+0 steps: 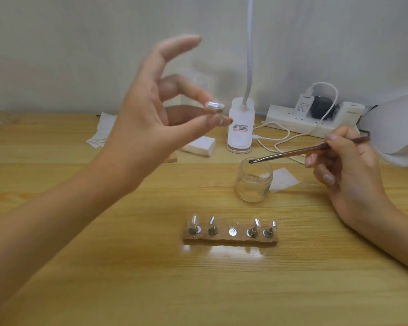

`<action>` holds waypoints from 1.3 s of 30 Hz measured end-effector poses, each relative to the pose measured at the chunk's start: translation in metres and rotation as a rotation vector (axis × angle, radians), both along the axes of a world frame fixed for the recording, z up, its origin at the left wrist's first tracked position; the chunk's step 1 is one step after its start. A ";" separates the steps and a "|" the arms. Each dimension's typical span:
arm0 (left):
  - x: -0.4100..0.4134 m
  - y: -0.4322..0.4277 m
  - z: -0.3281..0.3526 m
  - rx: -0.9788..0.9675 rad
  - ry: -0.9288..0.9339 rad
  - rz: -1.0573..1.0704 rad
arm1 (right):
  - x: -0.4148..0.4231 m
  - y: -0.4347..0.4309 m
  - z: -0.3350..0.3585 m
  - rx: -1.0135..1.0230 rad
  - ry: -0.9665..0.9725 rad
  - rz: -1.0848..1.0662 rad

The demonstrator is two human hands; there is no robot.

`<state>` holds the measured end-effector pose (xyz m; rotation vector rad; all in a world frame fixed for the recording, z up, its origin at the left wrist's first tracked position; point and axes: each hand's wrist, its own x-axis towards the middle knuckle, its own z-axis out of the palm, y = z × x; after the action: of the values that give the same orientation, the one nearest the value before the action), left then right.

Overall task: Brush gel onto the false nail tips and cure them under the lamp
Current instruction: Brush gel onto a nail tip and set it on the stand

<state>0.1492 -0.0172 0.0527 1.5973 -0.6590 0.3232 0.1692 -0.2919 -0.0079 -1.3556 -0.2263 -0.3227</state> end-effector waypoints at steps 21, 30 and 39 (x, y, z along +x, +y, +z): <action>-0.053 -0.020 -0.057 0.532 0.001 0.055 | 0.001 0.002 0.000 0.009 0.008 0.012; -0.051 -0.018 -0.062 0.573 0.116 0.053 | 0.001 0.003 0.000 0.023 0.011 0.007; -0.052 -0.014 -0.060 0.595 0.146 0.040 | 0.001 0.001 0.000 0.039 0.015 0.012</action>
<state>0.0977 -0.0309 -0.0069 2.1784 -0.6441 0.0322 0.1706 -0.2914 -0.0081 -1.3177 -0.2147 -0.3055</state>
